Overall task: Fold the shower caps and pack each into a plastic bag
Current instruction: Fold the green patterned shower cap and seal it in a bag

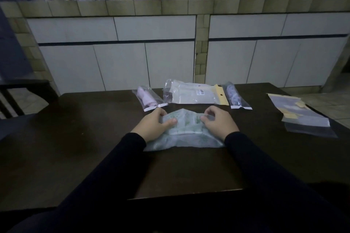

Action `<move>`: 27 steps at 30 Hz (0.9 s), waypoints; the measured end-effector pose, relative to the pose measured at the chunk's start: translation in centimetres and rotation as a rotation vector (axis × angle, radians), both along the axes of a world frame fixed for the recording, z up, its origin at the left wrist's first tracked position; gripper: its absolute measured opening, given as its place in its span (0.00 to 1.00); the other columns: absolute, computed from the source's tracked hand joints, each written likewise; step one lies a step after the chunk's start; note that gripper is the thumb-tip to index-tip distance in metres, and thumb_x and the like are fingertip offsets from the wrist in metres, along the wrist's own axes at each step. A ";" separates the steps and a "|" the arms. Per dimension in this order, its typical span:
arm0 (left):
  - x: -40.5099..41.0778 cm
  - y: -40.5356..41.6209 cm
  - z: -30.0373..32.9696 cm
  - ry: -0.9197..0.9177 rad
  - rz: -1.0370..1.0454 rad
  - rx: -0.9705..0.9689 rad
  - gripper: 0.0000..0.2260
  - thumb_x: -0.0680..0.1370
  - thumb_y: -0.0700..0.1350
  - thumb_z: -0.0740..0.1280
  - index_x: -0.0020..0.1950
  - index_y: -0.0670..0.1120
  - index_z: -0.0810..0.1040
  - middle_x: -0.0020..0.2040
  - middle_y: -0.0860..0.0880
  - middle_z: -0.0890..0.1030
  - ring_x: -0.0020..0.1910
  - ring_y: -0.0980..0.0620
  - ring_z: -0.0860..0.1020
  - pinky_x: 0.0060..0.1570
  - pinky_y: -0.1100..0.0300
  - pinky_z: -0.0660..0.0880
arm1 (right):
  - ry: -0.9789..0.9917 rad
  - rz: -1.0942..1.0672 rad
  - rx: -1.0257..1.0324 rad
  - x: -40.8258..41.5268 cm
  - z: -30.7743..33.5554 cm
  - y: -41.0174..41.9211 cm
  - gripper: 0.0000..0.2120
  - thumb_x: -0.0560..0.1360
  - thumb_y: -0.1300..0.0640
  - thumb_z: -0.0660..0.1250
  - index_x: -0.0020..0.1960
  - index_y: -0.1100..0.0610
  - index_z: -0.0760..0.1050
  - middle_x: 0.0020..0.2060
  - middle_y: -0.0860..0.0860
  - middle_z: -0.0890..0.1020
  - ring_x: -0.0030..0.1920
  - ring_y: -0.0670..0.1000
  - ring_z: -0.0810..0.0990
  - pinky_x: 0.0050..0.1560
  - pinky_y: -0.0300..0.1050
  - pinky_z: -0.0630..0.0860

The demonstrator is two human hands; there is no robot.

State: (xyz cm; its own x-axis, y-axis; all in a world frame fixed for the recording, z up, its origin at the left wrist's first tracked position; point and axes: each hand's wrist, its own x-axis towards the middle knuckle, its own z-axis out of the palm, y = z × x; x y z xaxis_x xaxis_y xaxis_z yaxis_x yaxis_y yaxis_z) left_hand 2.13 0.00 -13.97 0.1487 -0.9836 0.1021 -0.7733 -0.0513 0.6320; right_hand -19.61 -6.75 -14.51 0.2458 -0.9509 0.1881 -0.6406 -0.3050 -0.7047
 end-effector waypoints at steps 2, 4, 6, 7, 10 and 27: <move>0.3 -0.1 0.2 0.041 0.023 0.001 0.19 0.74 0.63 0.66 0.55 0.51 0.73 0.47 0.55 0.77 0.47 0.57 0.76 0.40 0.64 0.68 | -0.099 0.014 -0.048 -0.3 -0.1 0.1 0.03 0.76 0.53 0.66 0.46 0.51 0.73 0.44 0.46 0.78 0.47 0.47 0.76 0.47 0.44 0.73; 0.5 -0.3 0.2 0.054 0.065 -0.030 0.19 0.74 0.64 0.64 0.51 0.49 0.77 0.44 0.55 0.79 0.45 0.57 0.77 0.43 0.61 0.70 | -0.181 0.025 -0.059 -0.4 -0.2 0.0 0.05 0.75 0.49 0.66 0.48 0.50 0.74 0.44 0.46 0.77 0.46 0.46 0.76 0.46 0.44 0.74; 0.4 -0.4 0.2 0.046 0.071 -0.057 0.21 0.75 0.64 0.62 0.43 0.46 0.78 0.40 0.51 0.80 0.43 0.53 0.78 0.44 0.58 0.71 | -0.208 0.005 -0.029 -0.4 -0.3 -0.3 0.12 0.75 0.42 0.64 0.50 0.50 0.76 0.45 0.45 0.79 0.47 0.45 0.77 0.49 0.45 0.75; 0.3 -0.4 0.2 0.044 0.069 -0.061 0.23 0.76 0.64 0.61 0.39 0.44 0.77 0.38 0.49 0.80 0.40 0.51 0.77 0.42 0.57 0.70 | -0.196 -0.028 -0.010 -0.4 -0.5 -0.5 0.15 0.75 0.40 0.63 0.50 0.50 0.77 0.45 0.46 0.80 0.47 0.46 0.77 0.50 0.47 0.76; 0.1 0.1 0.0 -0.091 0.116 -0.054 0.26 0.76 0.66 0.60 0.35 0.42 0.73 0.33 0.45 0.76 0.33 0.49 0.75 0.34 0.57 0.66 | -0.041 -0.164 0.011 -0.7 -0.2 -0.9 0.17 0.76 0.39 0.60 0.47 0.51 0.78 0.41 0.47 0.80 0.43 0.48 0.78 0.49 0.50 0.77; -5.4 1.8 -0.2 -0.717 0.037 -0.549 0.16 0.75 0.53 0.56 0.39 0.51 0.82 0.44 0.55 0.83 0.43 0.50 0.79 0.42 0.56 0.63 | 0.316 0.126 -0.493 0.9 1.3 2.8 0.23 0.78 0.42 0.51 0.57 0.54 0.79 0.54 0.50 0.81 0.58 0.50 0.75 0.68 0.54 0.60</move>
